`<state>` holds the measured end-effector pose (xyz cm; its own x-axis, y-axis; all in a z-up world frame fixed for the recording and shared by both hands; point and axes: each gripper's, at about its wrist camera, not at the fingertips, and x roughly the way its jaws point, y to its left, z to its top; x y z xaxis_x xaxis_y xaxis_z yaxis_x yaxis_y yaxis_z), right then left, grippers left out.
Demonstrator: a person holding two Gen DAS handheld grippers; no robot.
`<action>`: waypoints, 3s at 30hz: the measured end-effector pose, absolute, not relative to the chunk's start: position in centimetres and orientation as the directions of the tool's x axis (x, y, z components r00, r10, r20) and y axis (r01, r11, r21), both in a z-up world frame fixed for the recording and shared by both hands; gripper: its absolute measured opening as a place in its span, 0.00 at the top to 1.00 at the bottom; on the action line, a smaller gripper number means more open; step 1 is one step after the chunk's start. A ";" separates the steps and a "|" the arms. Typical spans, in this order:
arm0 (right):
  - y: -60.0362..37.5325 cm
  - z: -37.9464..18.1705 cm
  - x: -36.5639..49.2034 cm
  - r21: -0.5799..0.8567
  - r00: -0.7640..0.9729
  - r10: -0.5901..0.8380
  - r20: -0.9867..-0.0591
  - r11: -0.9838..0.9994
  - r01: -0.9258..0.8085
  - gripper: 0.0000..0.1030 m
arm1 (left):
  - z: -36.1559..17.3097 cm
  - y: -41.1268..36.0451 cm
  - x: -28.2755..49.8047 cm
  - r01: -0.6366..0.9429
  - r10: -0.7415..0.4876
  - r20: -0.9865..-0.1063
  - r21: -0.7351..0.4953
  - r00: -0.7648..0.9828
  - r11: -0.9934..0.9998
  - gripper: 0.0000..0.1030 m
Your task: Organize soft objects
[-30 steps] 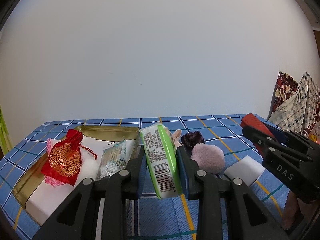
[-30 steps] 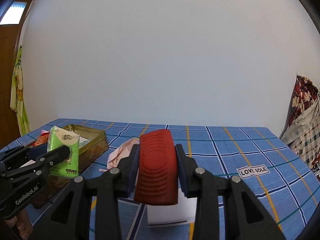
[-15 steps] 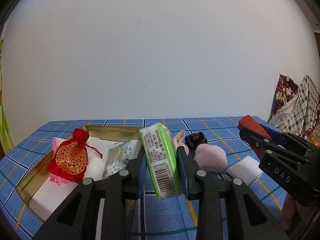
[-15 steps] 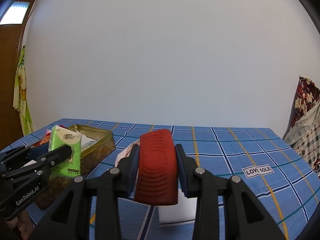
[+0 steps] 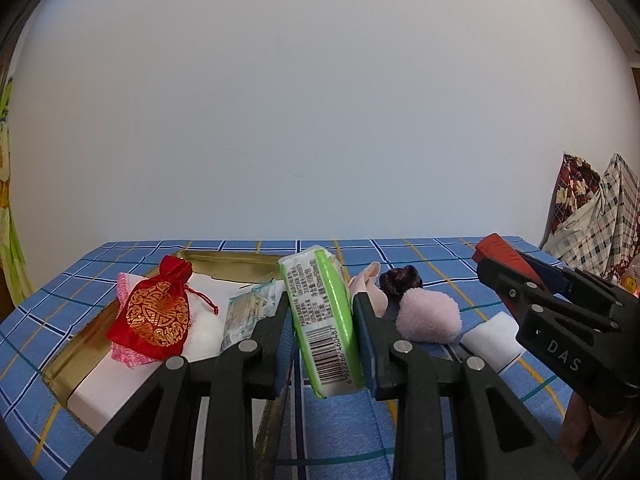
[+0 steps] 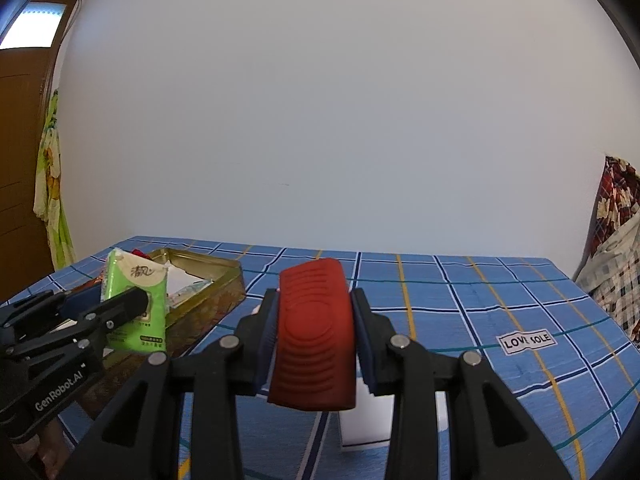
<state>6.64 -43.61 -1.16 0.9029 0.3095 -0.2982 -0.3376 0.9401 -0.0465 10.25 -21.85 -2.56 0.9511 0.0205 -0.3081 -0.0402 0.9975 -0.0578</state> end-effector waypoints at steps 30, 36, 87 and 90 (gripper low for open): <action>-43.3 -0.1 4.2 -0.055 0.885 0.361 -0.294 0.918 -0.393 0.66 | -2.3 -20.1 8.4 -0.104 0.080 -0.269 -0.074 0.960 0.992 0.69; -43.5 0.2 3.9 -0.056 0.880 0.372 -0.295 0.913 -0.404 0.66 | -2.2 -19.8 8.2 -0.109 0.084 -0.268 -0.079 0.960 0.991 0.69; -39.5 -0.2 3.8 -0.069 0.799 0.505 -0.326 0.830 -0.554 0.67 | -2.1 -14.8 6.6 -0.182 0.130 -0.283 -0.168 0.950 0.969 0.69; -38.8 -0.3 3.9 -0.072 0.791 0.515 -0.330 0.822 -0.565 0.68 | -2.0 -14.6 6.2 -0.190 0.134 -0.286 -0.177 0.949 0.966 0.69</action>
